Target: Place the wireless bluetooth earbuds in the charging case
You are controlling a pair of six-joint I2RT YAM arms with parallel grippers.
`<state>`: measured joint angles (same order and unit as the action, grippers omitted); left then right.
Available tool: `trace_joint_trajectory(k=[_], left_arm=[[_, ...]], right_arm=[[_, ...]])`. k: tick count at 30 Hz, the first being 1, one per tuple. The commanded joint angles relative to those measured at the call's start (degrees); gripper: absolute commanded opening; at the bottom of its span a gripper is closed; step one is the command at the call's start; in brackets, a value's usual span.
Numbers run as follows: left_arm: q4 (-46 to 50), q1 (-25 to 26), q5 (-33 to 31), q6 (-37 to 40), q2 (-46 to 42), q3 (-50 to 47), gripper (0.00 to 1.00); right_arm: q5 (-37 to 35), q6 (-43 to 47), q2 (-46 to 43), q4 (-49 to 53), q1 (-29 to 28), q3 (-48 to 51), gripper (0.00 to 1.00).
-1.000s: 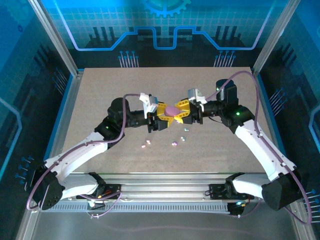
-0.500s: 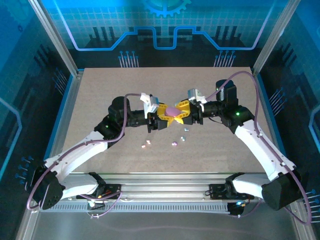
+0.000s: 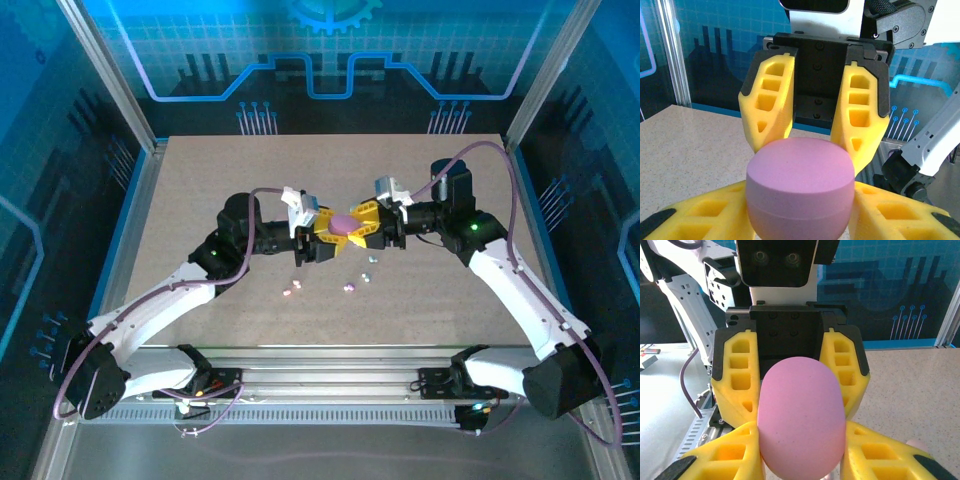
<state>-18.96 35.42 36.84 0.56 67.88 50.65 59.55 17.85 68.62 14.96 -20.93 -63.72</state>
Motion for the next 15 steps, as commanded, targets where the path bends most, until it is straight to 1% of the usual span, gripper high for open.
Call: trace_joint_trajectory(k=[1, 10, 13, 15], left_arm=[[-4.2, 0.4, 2.8, -2.1, -0.2, 1.4, 0.44], [-3.1, 0.5, 4.2, -2.8, 1.3, 2.8, 0.32], [-0.9, 0.5, 4.3, 0.3, 1.0, 2.8, 0.3], [0.9, 0.5, 4.5, 2.3, 0.5, 2.8, 0.29]], right_arm=[[-0.6, 2.5, -0.4, -0.7, -0.1, 0.4, 0.35], [-2.4, 3.6, -0.8, -0.3, -0.6, 0.7, 0.37], [-3.2, 0.9, 0.0, 1.0, -0.4, -1.2, 0.43], [-3.8, -1.8, 0.8, 1.2, 0.2, -2.5, 0.44]])
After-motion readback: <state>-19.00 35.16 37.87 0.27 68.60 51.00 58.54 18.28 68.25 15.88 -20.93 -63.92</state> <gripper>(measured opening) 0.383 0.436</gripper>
